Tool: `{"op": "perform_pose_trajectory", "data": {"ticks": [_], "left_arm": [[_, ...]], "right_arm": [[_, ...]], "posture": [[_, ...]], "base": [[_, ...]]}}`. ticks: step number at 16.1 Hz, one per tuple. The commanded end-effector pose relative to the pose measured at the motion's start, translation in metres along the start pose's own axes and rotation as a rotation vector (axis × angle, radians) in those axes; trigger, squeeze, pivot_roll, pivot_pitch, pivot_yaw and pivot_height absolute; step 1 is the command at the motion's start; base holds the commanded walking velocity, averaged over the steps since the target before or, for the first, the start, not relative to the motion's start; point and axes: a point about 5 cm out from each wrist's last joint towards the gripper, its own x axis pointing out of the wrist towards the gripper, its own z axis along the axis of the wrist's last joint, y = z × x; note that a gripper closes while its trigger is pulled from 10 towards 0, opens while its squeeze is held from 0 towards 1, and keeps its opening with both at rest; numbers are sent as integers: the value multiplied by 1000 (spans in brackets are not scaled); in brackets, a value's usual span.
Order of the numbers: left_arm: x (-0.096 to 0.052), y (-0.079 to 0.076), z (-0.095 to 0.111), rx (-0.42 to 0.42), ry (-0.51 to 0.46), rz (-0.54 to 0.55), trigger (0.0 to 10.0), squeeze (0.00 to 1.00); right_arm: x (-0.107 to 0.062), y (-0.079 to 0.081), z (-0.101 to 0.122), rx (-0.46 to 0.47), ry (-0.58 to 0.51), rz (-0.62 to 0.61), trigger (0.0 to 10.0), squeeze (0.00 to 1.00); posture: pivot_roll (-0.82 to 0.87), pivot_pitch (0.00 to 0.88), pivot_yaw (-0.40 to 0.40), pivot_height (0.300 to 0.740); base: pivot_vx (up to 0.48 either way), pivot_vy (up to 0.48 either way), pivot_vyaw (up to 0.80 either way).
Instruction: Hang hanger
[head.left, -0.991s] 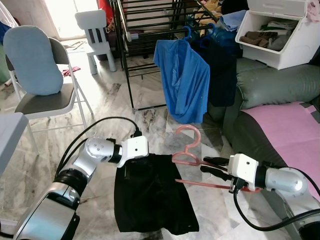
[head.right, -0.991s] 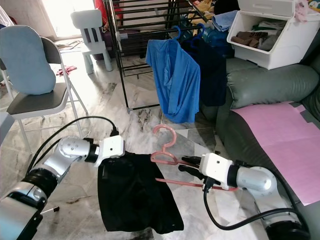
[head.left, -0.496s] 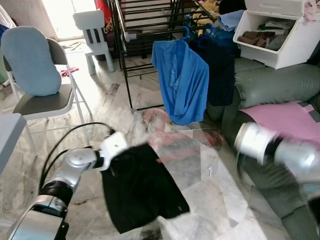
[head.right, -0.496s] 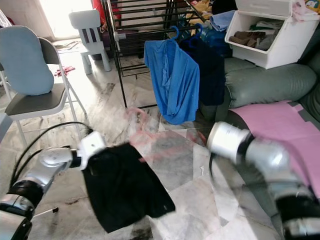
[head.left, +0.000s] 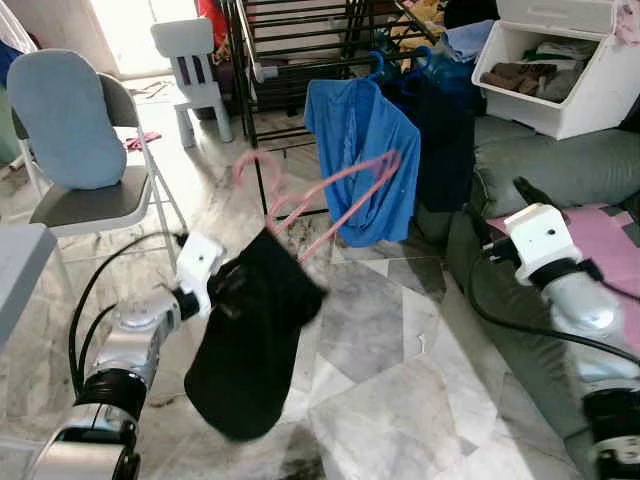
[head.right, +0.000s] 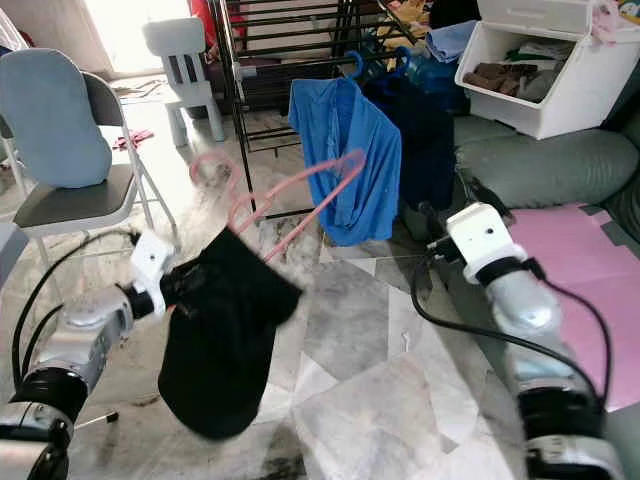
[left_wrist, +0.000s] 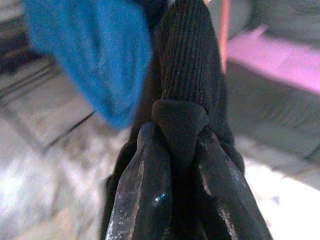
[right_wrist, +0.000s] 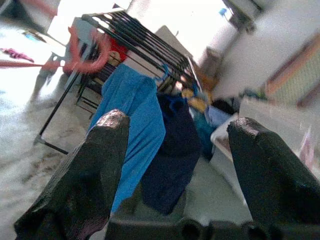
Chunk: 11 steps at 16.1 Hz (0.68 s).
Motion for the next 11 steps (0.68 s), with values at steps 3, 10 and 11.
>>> {"op": "perform_pose_trajectory", "data": {"ticks": [3, 10, 11], "left_arm": [[0, -15, 31, 101, -68, -214, 0, 0], [5, -44, 66, 264, -81, -461, 0, 0], [9, -46, 75, 275, -109, -460, 0, 0]], "right_arm": [[-6, 30, -23, 136, 124, 74, 10000, 1000], [-16, 83, -39, 291, 281, 412, 10000, 722], [-20, 88, -38, 316, 288, 476, 10000, 325]], "posture": [[-80, 0, 28, 740], [-71, 0, 39, 740], [-71, 0, 39, 740]], "base": [[0, 0, 0], [0, 0, 0], [0, 0, 0]]}}
